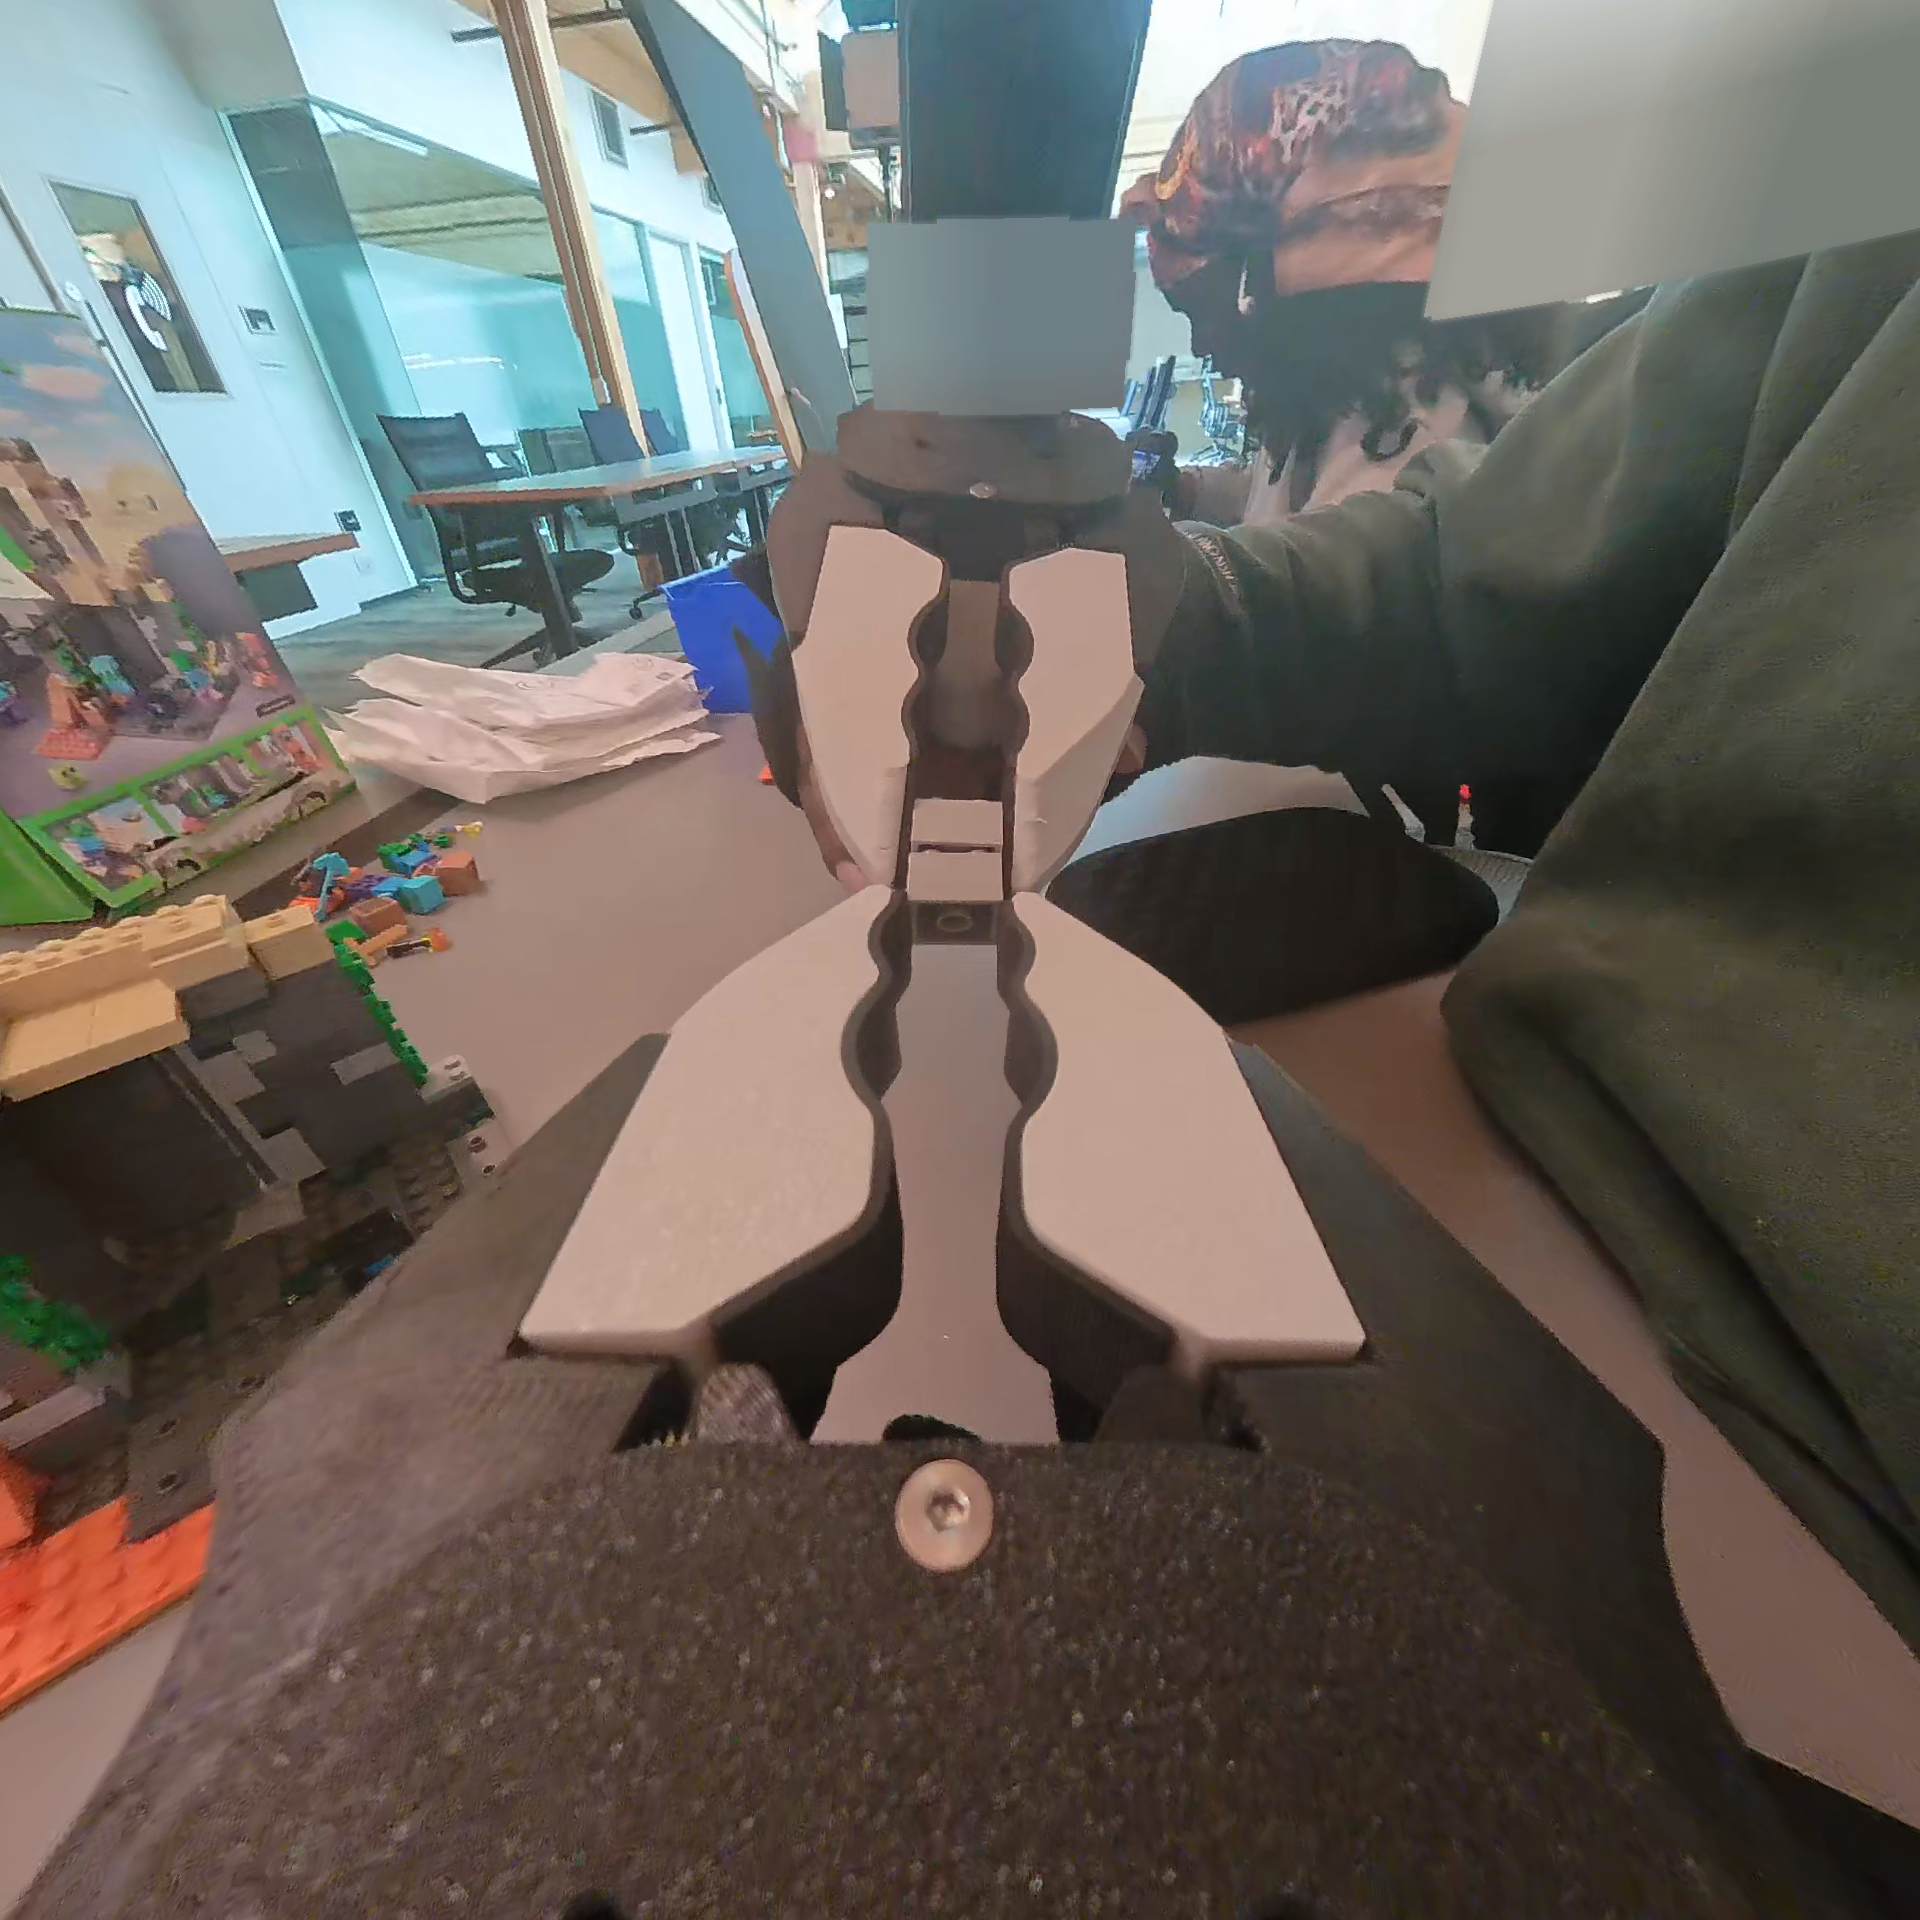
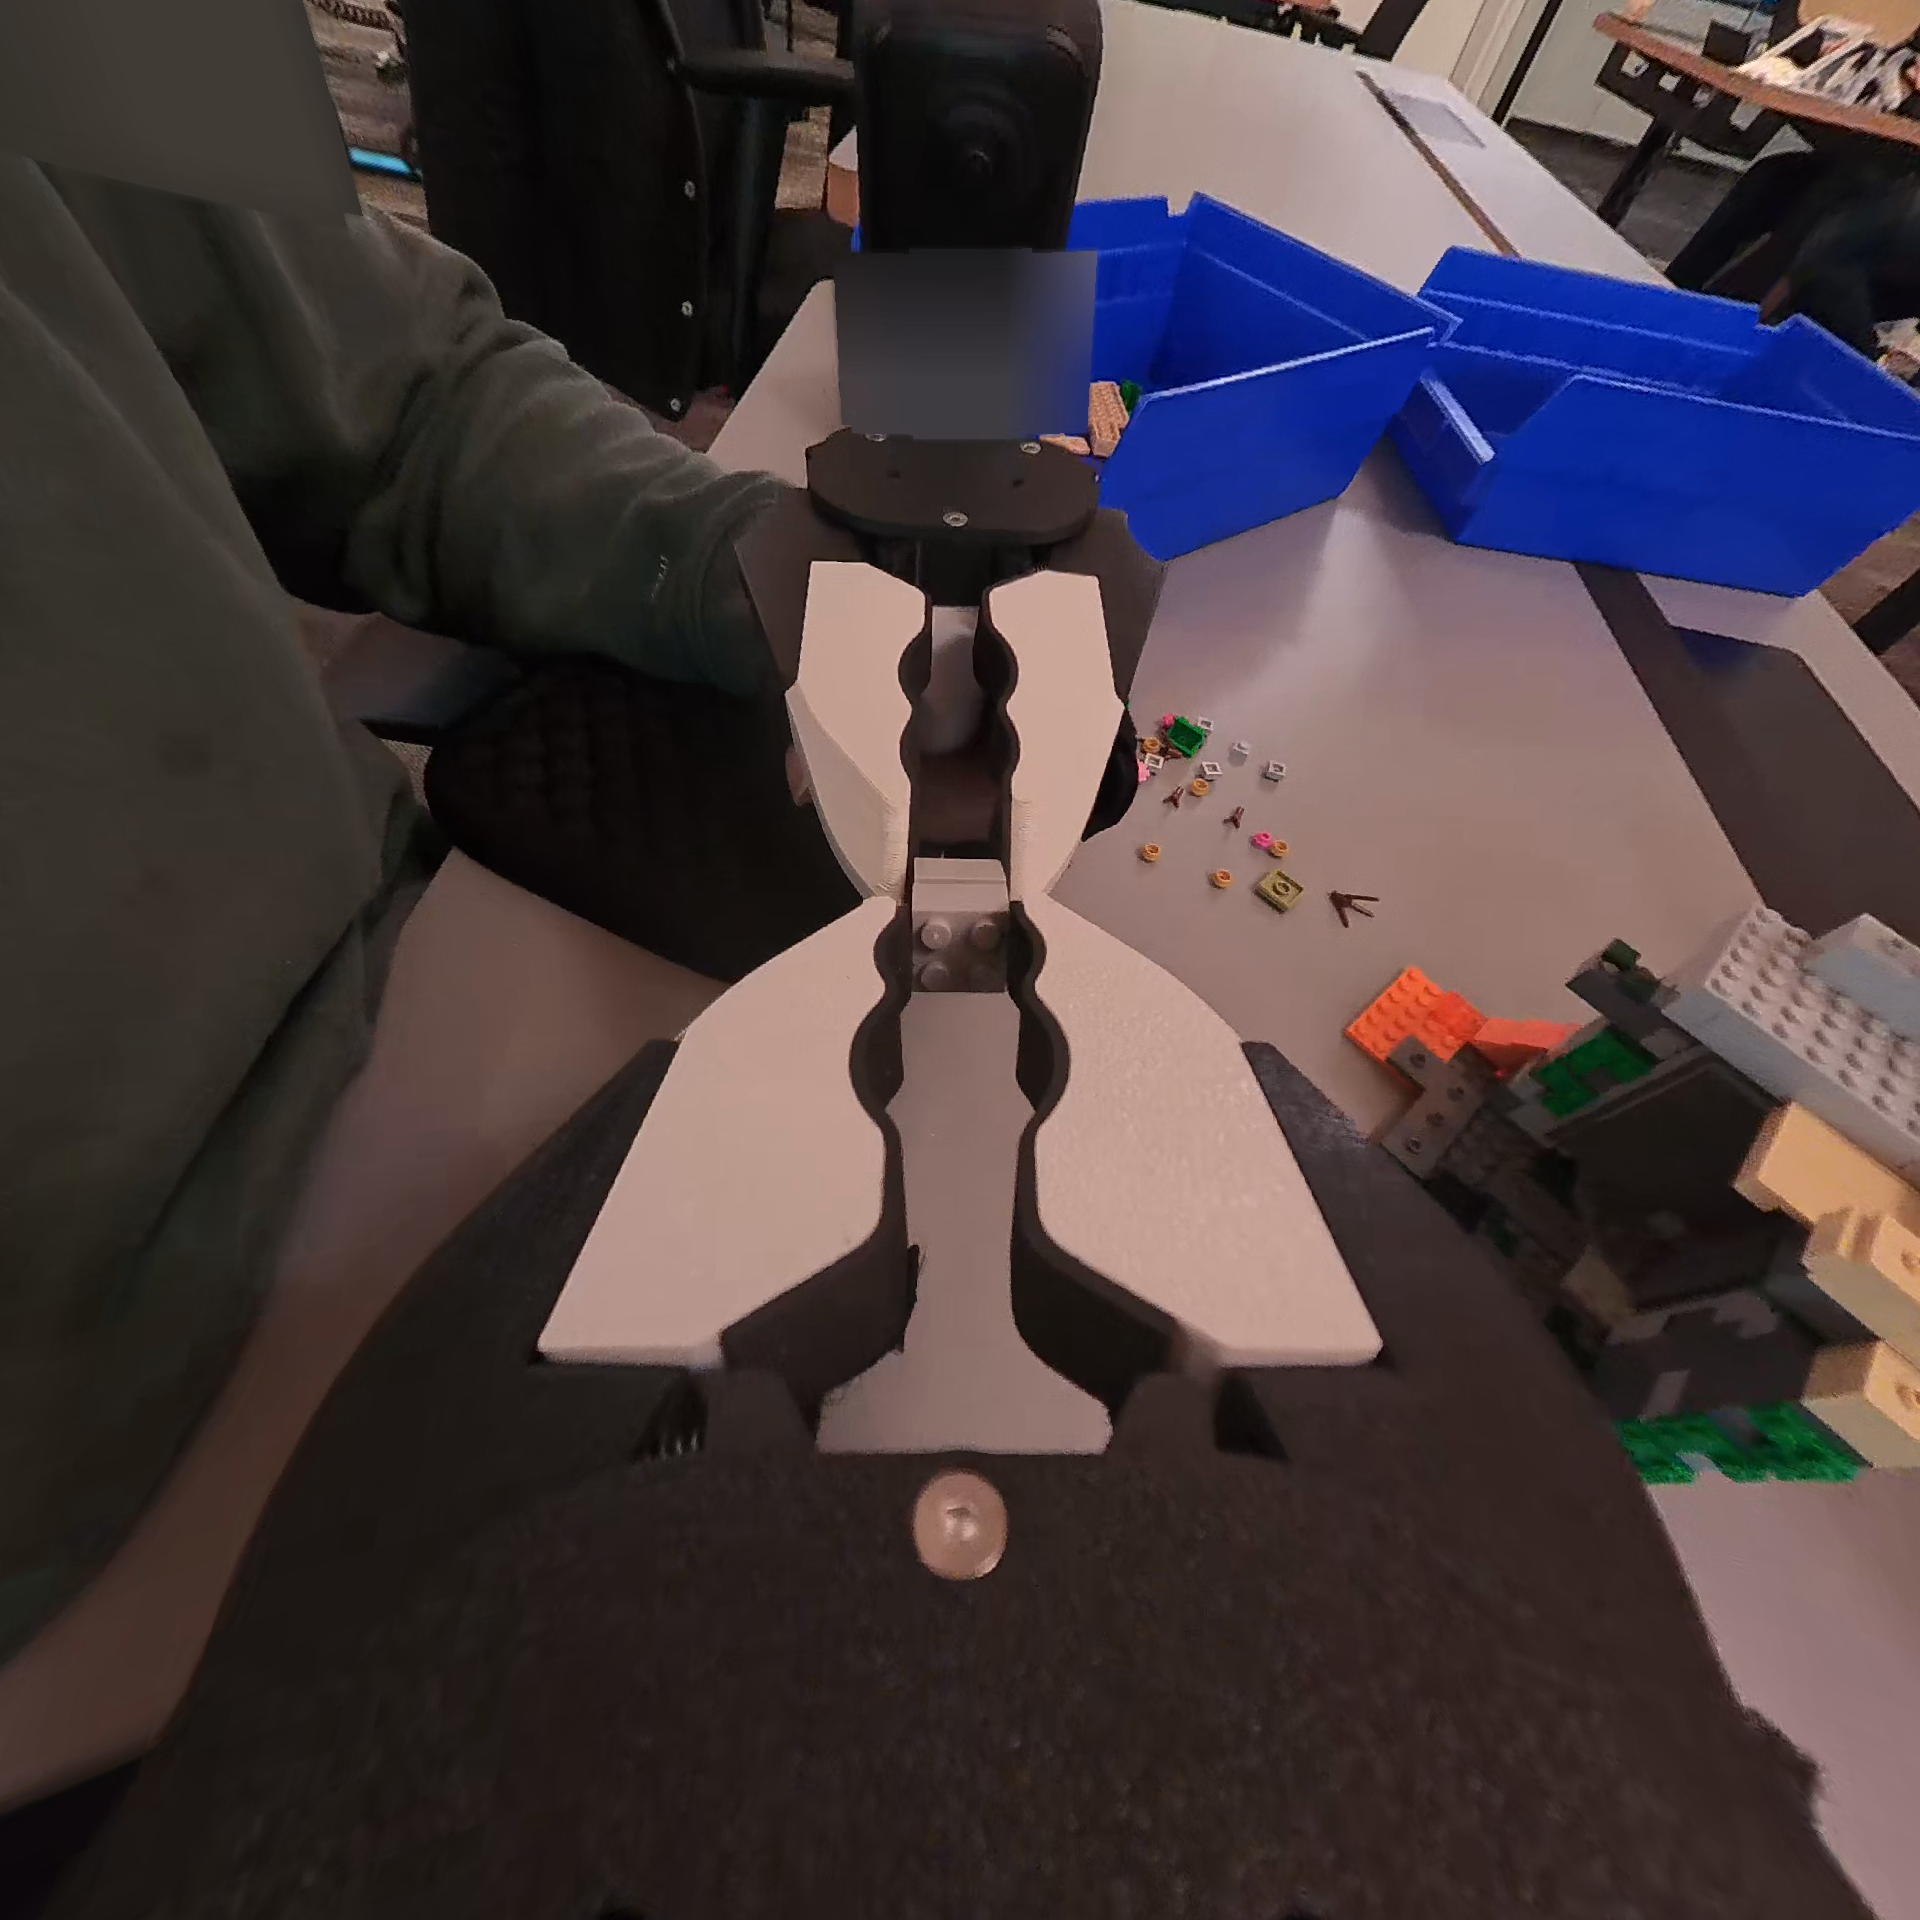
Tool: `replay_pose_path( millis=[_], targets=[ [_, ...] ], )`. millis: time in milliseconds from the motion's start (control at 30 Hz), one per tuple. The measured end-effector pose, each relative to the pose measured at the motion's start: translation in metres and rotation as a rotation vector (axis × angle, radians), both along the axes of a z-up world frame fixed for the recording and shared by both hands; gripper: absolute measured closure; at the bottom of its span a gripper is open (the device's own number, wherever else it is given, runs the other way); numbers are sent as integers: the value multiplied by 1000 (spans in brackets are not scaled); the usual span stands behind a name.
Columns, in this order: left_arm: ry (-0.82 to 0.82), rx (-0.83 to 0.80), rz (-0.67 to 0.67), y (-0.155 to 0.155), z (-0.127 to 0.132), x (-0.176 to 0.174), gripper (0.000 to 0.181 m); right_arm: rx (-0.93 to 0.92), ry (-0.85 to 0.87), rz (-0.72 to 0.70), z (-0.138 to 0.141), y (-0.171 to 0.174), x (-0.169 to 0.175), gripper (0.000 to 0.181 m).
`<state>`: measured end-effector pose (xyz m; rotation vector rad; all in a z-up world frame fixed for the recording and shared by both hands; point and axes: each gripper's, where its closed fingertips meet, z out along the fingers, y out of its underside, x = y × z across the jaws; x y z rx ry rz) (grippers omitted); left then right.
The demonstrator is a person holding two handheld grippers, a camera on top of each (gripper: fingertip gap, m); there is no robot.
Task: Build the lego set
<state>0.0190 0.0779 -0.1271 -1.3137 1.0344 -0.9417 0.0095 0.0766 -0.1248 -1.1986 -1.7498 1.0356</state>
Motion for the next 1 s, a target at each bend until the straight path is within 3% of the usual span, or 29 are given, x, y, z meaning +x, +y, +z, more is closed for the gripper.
replay_pose_path(
  millis=[567, 667, 867, 1000],
  targets=[
    [11, -4, 15, 2, -4, -3, 165, -35, -63, -59, -9, 13, 6, 162],
    [37, -10, 24, 4, -9, -2, 165, 20, -178, -107, -33, 24, 26, 163],
    [81, -29, 14, 4, -18, 2, 166, 130, -466, -107, -106, 25, 72, 164],
    [94, -34, 16, 4, -21, 3, 166, 165, -492, -89, -119, 18, 69, 160]
  ],
)
